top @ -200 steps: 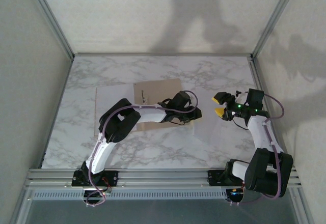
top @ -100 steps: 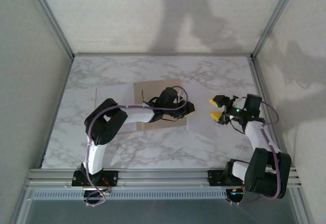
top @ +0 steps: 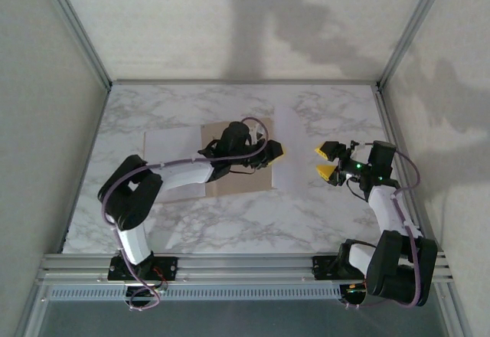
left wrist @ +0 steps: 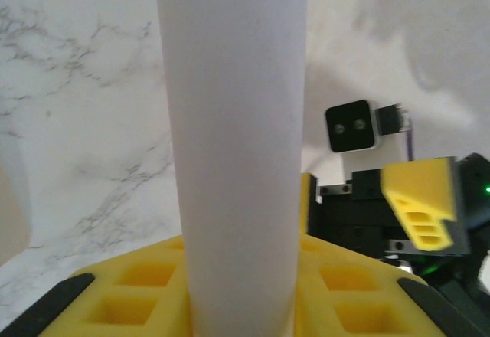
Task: Put the files into the folder
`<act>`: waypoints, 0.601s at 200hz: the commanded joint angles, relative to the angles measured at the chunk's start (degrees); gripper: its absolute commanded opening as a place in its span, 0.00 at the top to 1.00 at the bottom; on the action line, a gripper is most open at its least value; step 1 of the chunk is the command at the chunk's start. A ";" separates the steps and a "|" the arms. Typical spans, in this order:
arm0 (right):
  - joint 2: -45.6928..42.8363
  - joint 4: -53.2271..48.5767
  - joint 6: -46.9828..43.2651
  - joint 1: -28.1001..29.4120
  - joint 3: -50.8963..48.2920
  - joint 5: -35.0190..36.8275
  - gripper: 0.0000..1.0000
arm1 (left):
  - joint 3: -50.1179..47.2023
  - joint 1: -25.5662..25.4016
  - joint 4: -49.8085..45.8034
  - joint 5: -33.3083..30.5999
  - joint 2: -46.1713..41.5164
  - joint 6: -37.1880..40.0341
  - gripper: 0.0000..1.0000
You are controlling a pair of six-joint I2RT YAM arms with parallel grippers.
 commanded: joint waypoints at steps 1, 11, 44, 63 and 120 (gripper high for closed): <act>-1.80 0.37 -1.06 0.36 -0.39 -2.86 0.21 | -0.45 0.53 -1.86 0.33 -4.82 1.82 0.69; -2.51 0.12 -1.01 0.34 -0.60 -3.14 0.21 | -0.24 0.54 -2.42 0.33 -5.98 2.28 0.69; -4.70 0.48 -0.98 0.33 -1.13 -3.47 0.19 | -0.24 0.45 -3.70 1.04 -8.87 2.26 0.68; -5.54 2.35 0.39 0.33 -1.86 -4.21 0.18 | -0.40 0.19 -2.99 1.63 -10.25 1.62 0.68; -7.56 13.90 8.80 0.42 -5.78 -6.03 0.11 | 0.16 -1.22 0.09 2.09 -13.61 -1.15 0.66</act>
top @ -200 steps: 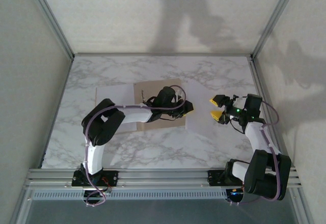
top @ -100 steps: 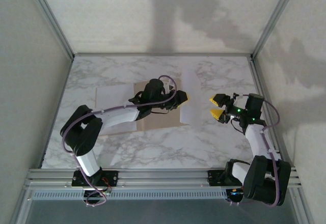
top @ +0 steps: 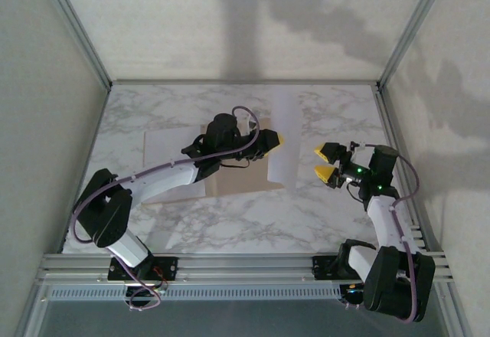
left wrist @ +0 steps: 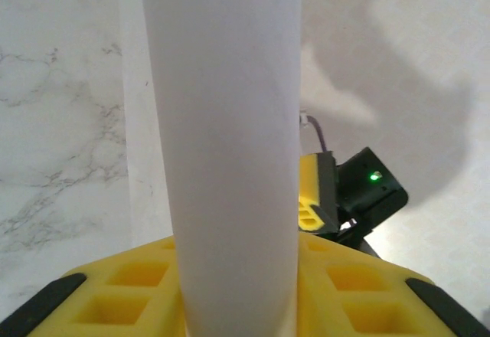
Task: Put the files into the folder
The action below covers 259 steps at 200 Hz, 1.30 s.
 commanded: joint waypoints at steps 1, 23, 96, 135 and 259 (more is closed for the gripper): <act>-1.79 6.60 4.22 0.45 -1.26 -2.18 0.11 | 0.19 -1.22 2.87 1.78 -2.92 -1.76 0.66; -3.35 7.29 5.37 0.39 -1.38 -1.44 0.10 | 1.17 -2.60 5.35 3.14 -2.91 -3.46 0.65; -8.16 9.74 8.59 1.64 -1.08 0.16 0.06 | 1.22 -4.91 12.88 6.10 -1.36 -8.25 0.66; -9.31 17.00 13.91 2.74 -0.86 -1.40 0.07 | -1.10 -3.98 12.72 6.30 -0.40 -8.16 0.67; -10.84 13.51 11.08 5.58 3.29 -4.10 0.31 | -5.06 0.19 8.77 8.18 0.31 -2.54 0.65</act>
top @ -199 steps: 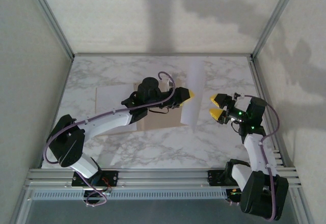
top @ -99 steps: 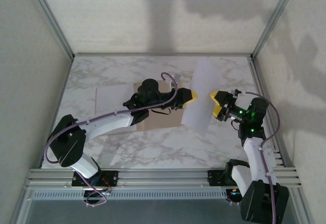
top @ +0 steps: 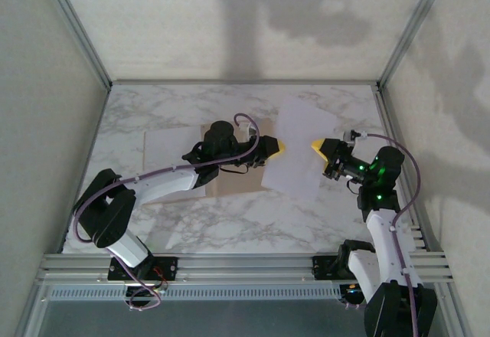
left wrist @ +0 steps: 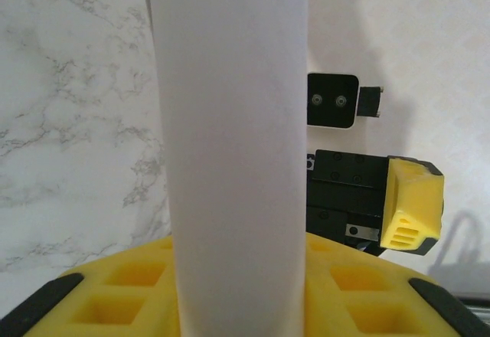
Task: Put the files into the folder
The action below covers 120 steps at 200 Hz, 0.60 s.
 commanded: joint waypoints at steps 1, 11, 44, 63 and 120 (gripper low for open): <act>0.17 -1.34 -1.71 0.36 2.20 -1.83 0.31 | 0.58 0.47 -1.24 2.37 0.05 2.99 0.65; 0.22 -2.11 -2.25 0.41 2.51 -1.93 0.33 | 1.08 0.47 -2.36 3.07 0.10 3.97 0.66; 0.61 -3.65 -3.47 0.38 3.00 -2.18 0.38 | 1.06 0.55 -2.87 2.72 -0.70 5.37 0.66; 0.67 -4.06 -3.78 0.36 3.04 -2.25 0.42 | 1.19 0.56 -2.91 2.41 -0.97 5.78 0.66; 1.14 -10.84 -9.38 1.13 4.61 -2.22 0.53 | 2.33 0.80 -3.43 2.79 -0.43 6.36 0.66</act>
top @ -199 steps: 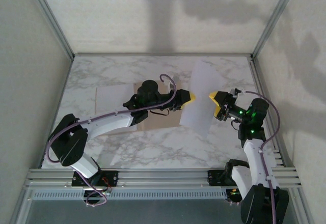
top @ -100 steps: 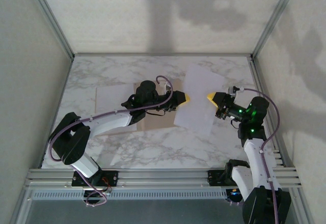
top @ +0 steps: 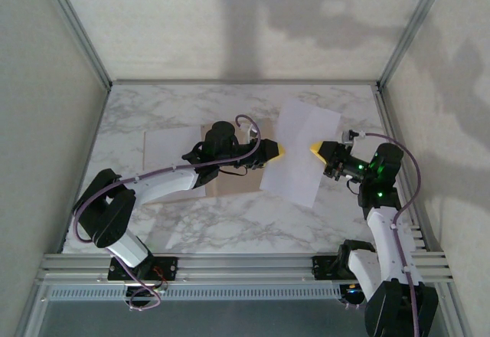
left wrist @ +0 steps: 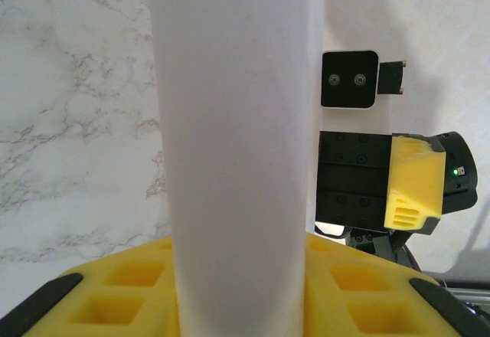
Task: Put the files into the folder
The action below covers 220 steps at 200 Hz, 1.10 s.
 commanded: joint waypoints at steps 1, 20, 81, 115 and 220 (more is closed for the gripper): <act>0.29 -4.58 -4.81 0.87 2.80 -1.46 0.53 | 2.27 0.59 -0.47 1.46 -0.47 1.63 0.66; 0.74 -5.77 -6.06 1.85 3.35 -1.58 0.53 | 2.40 0.84 -0.40 1.40 -0.37 1.81 0.66; 1.11 -8.00 -8.65 3.74 3.96 -1.30 0.60 | 2.76 1.50 -1.74 1.88 -0.69 2.85 0.66; 1.01 -8.60 -9.01 3.83 4.05 -1.28 0.61 | 2.40 2.09 -3.34 2.25 -1.63 4.20 0.66; 1.10 -9.42 -9.43 4.52 3.27 -0.32 0.91 | 2.17 2.19 -2.77 2.61 -2.54 4.02 0.65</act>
